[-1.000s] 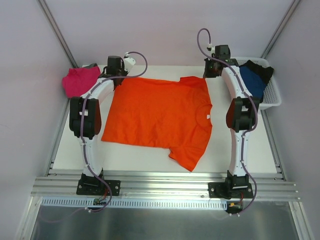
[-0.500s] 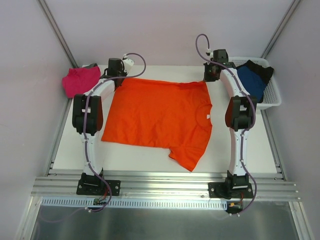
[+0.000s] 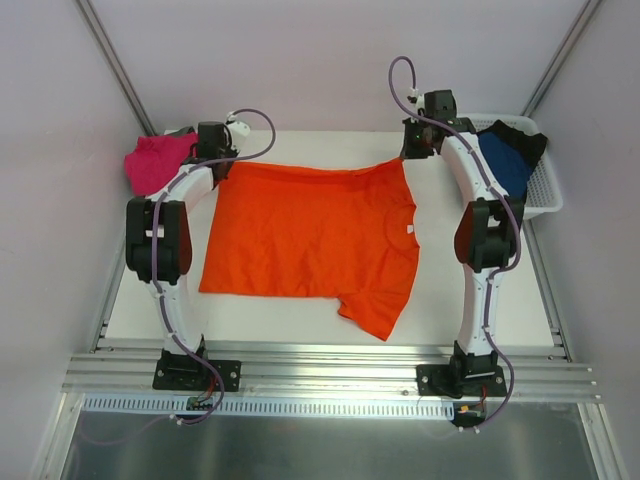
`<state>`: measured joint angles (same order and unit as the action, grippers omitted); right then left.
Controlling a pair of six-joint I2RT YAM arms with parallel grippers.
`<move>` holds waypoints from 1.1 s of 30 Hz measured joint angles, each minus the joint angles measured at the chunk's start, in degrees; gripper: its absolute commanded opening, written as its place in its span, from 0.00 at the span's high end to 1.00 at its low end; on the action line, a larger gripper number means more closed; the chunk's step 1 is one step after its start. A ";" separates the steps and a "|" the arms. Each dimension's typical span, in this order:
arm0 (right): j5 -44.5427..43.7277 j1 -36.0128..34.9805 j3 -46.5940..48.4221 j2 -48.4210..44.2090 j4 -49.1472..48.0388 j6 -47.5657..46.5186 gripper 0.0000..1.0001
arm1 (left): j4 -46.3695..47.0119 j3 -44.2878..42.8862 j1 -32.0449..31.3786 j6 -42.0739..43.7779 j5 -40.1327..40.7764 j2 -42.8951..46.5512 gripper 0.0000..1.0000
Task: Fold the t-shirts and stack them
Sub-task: Fold the tshirt
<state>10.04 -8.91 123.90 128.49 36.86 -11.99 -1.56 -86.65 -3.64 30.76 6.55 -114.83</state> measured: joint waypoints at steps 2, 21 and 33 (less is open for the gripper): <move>0.33 -0.59 -0.76 -1.18 0.09 0.22 0.99 | 0.02 0.48 -0.02 -0.11 -0.02 1.27 1.00; 2.29 -3.17 -10.78 -7.50 2.64 1.05 0.99 | 0.39 8.68 -0.02 -1.51 -0.02 7.61 1.00; 2.49 -3.17 -14.86 -11.45 3.04 1.05 0.99 | 0.26 12.17 -0.02 -1.86 0.02 10.71 1.00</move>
<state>12.53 -12.08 109.03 117.03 39.90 -10.94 -1.30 -74.48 -3.66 28.91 6.57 -104.12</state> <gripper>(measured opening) 0.012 0.007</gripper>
